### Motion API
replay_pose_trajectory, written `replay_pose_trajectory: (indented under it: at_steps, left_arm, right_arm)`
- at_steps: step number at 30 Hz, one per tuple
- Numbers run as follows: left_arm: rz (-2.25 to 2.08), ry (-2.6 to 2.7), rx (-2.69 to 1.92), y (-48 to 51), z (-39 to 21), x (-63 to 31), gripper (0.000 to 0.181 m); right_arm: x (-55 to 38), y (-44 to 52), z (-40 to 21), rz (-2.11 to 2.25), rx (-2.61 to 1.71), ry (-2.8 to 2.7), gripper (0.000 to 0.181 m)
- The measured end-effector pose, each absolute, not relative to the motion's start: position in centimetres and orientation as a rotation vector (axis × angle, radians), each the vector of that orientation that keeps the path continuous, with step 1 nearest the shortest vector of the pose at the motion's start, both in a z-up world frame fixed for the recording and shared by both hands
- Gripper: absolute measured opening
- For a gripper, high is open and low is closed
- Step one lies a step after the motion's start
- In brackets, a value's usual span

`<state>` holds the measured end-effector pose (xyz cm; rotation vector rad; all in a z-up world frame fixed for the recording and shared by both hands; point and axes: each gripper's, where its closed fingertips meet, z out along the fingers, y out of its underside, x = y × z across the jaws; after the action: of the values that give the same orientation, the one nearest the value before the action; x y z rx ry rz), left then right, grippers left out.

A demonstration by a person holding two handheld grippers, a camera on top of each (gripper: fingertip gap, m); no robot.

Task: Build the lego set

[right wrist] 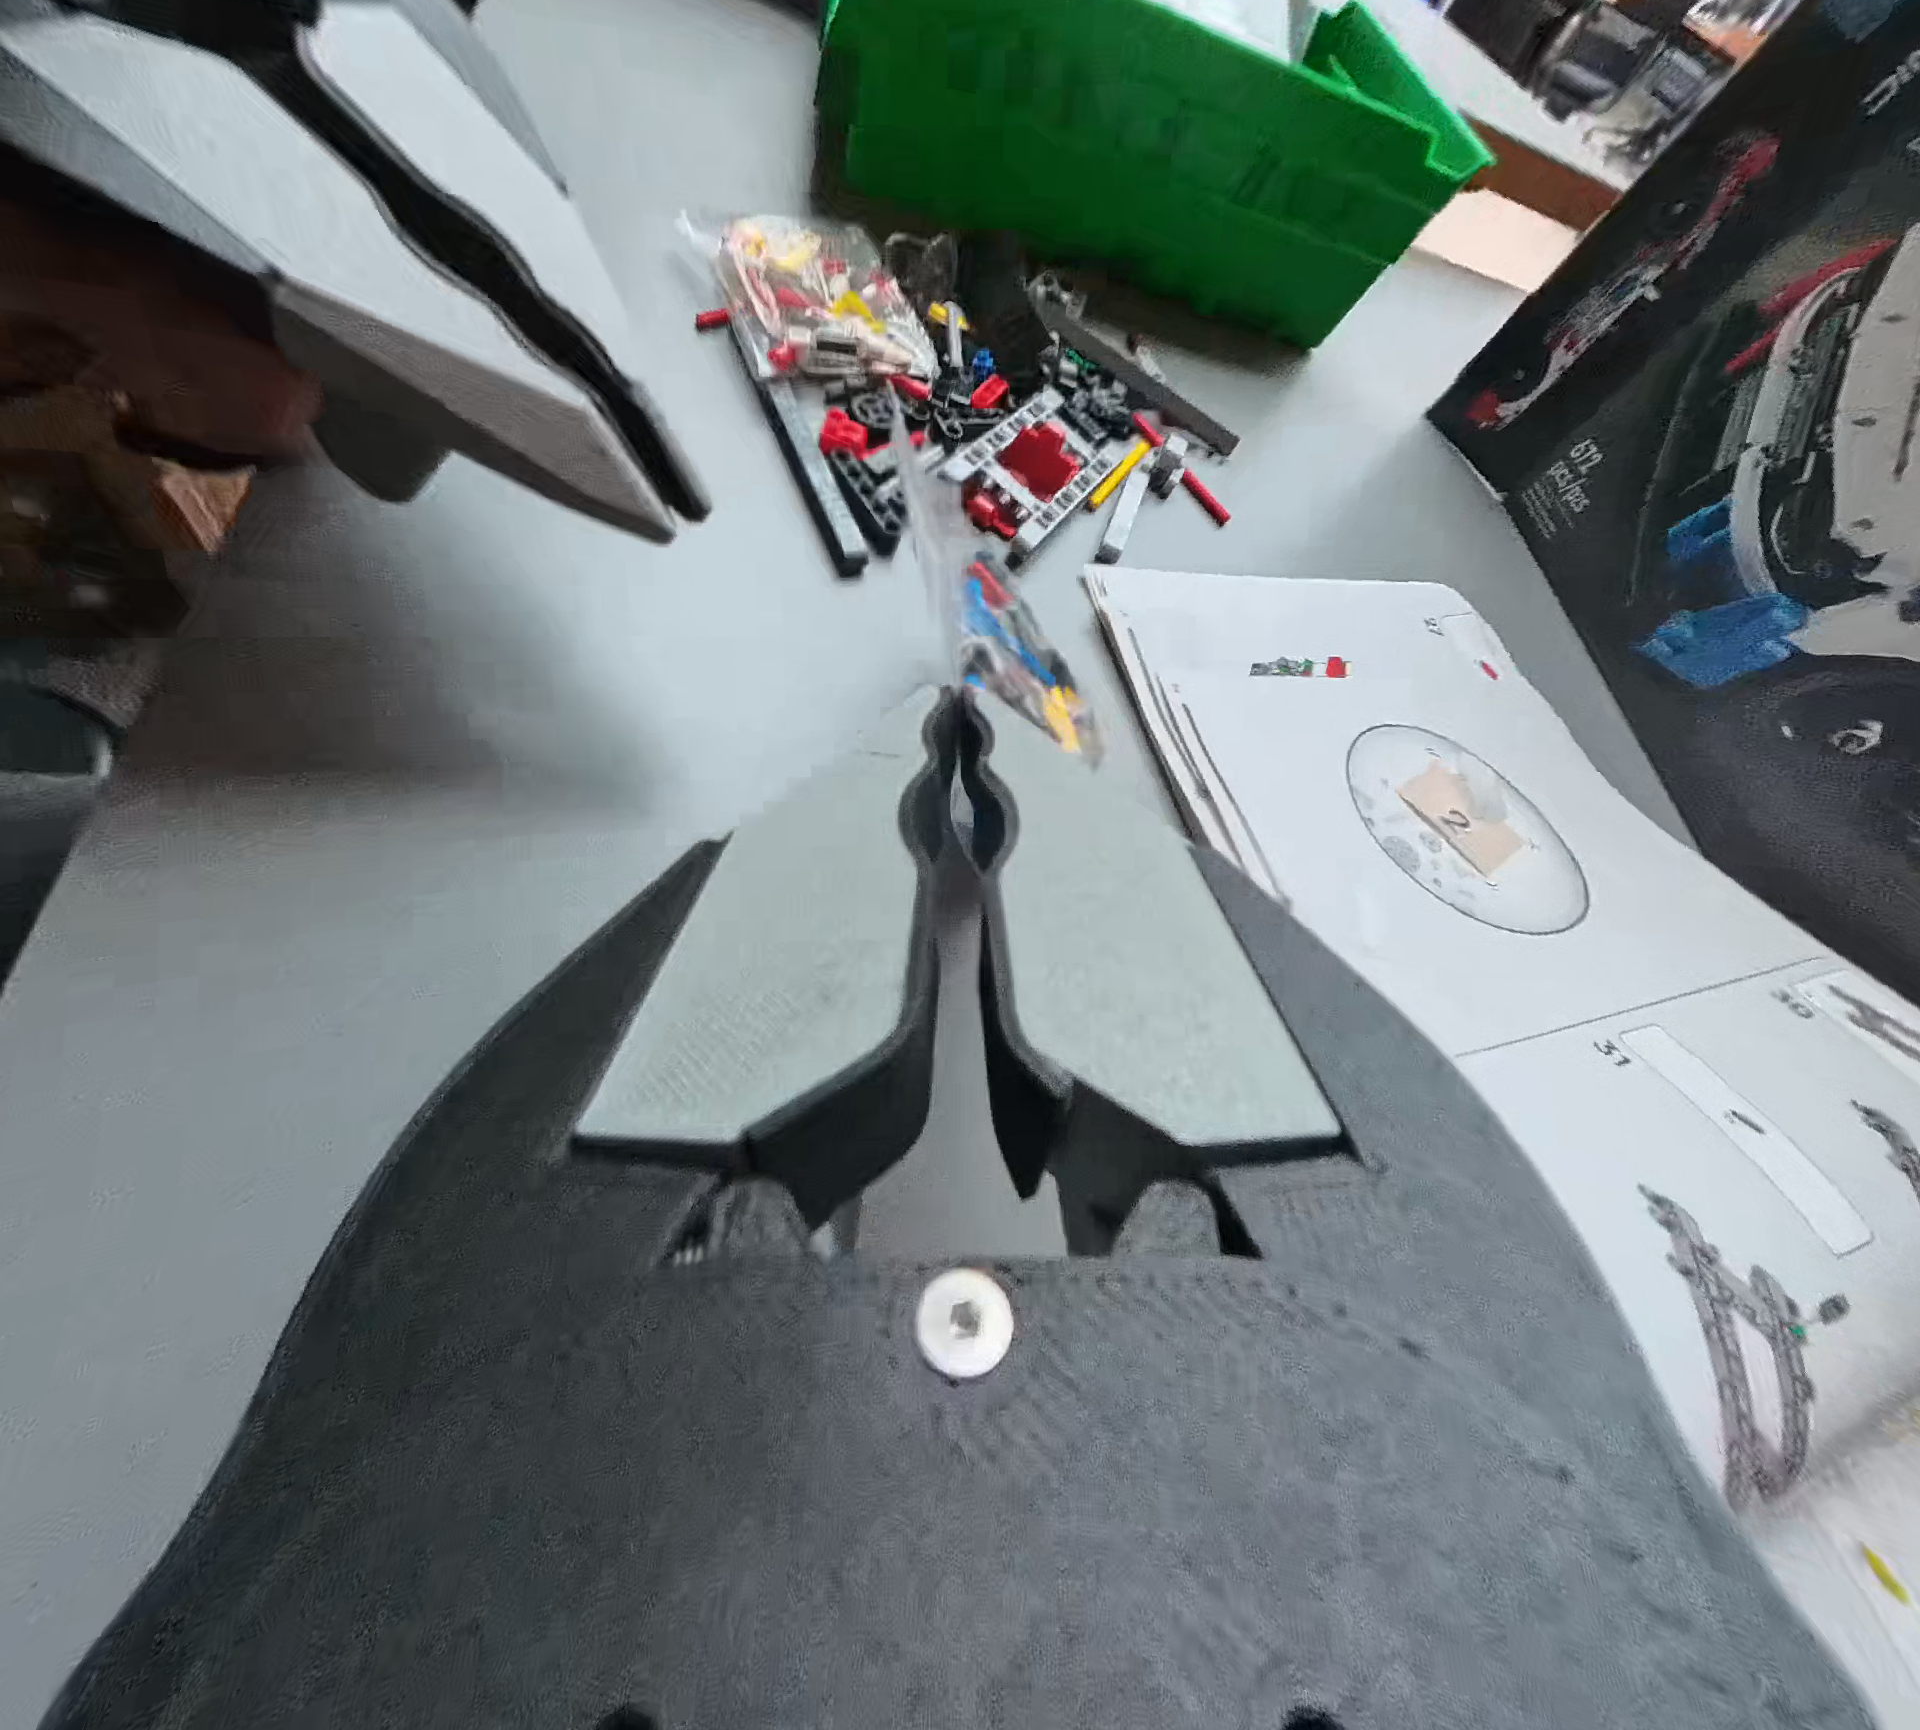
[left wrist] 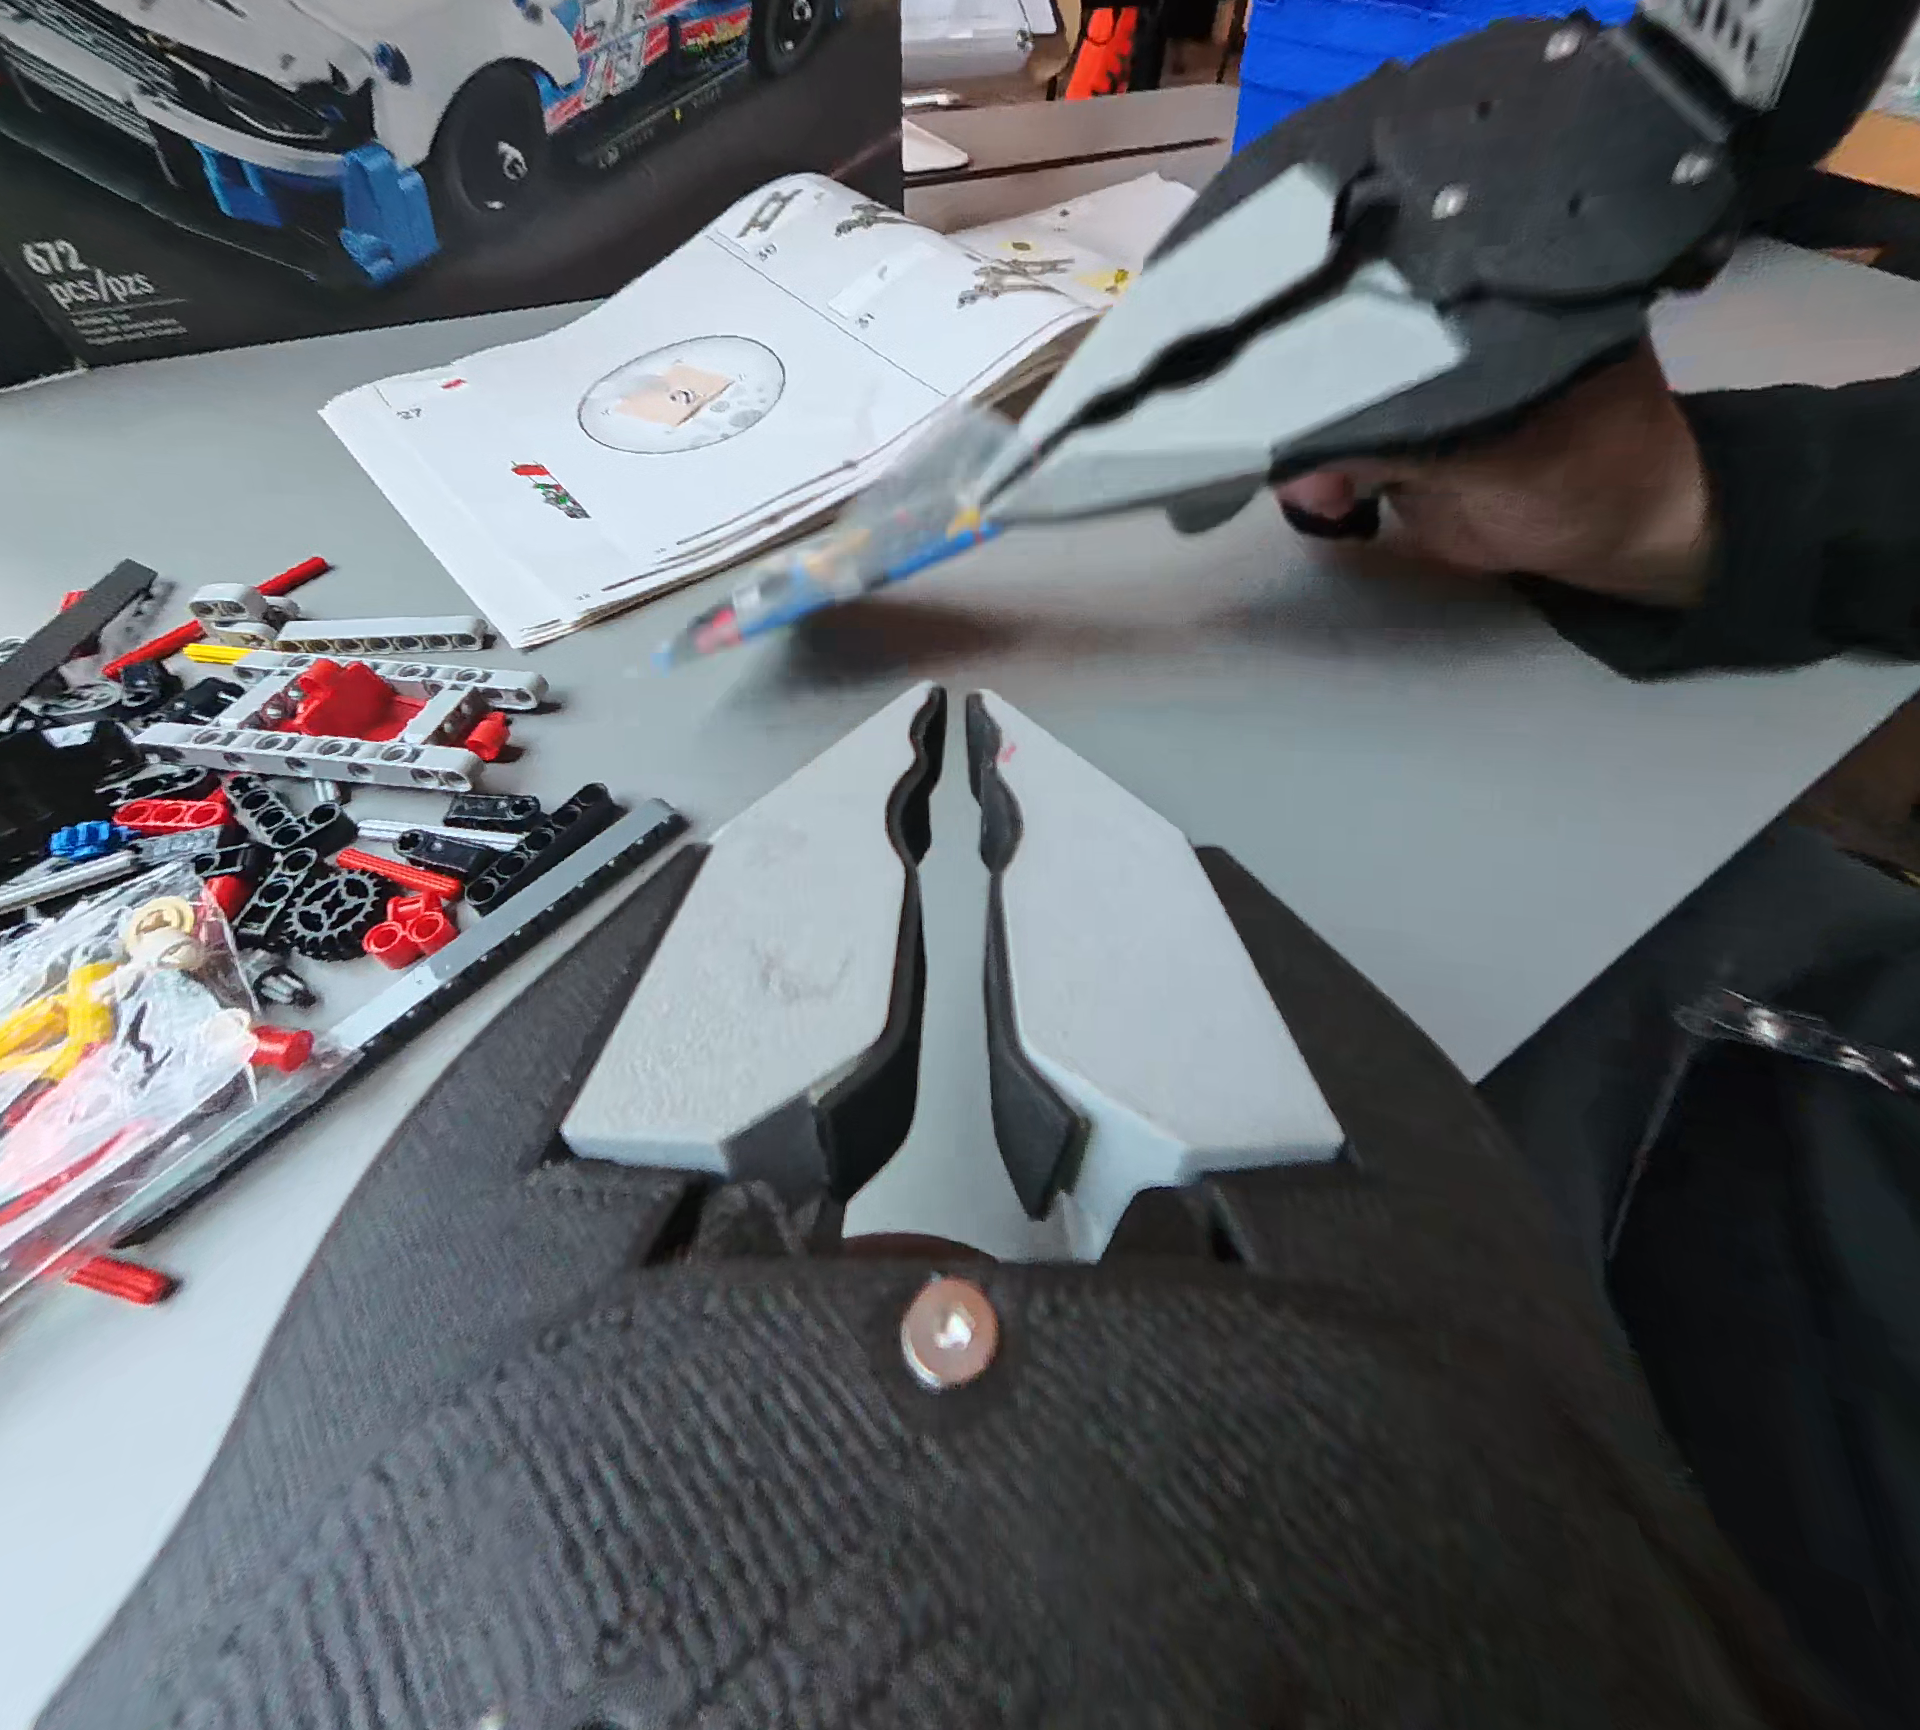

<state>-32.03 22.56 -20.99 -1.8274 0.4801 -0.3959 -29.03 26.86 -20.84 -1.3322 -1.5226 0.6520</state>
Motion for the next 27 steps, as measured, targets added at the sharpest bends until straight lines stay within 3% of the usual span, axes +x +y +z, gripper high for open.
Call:
replay_pose_trajectory:
  at_steps: [6, 15, 20, 24, 27]
  left_arm:
    - [-0.539, 0.560, -1.866, 22.0, -21.6, -30.0, 0.020]
    - [-0.808, 0.373, -1.801, 22.2, -19.9, -31.1, 0.026]
    - [-0.766, 0.447, -1.847, 22.0, -20.7, -30.3, 0.044]
    - [-0.682, 0.418, -1.880, 22.6, -21.2, -30.6, 0.048]
    - [-0.673, 0.373, -1.890, 23.0, -21.2, -31.0, 0.041]
  right_arm:
    - [-28.6, 24.1, -17.7, 0.961, -1.225, -1.462, 0.000]
    - [-29.3, 21.1, -18.8, 0.828, -1.063, -1.617, 0.000]
    - [-29.0, 21.9, -17.4, 0.883, -1.103, -1.516, 0.000]
    - [-27.8, 24.6, -15.7, 0.903, -1.194, -1.324, 0.000]
    - [-26.8, 25.4, -14.9, 0.923, -1.213, -1.251, 0.000]
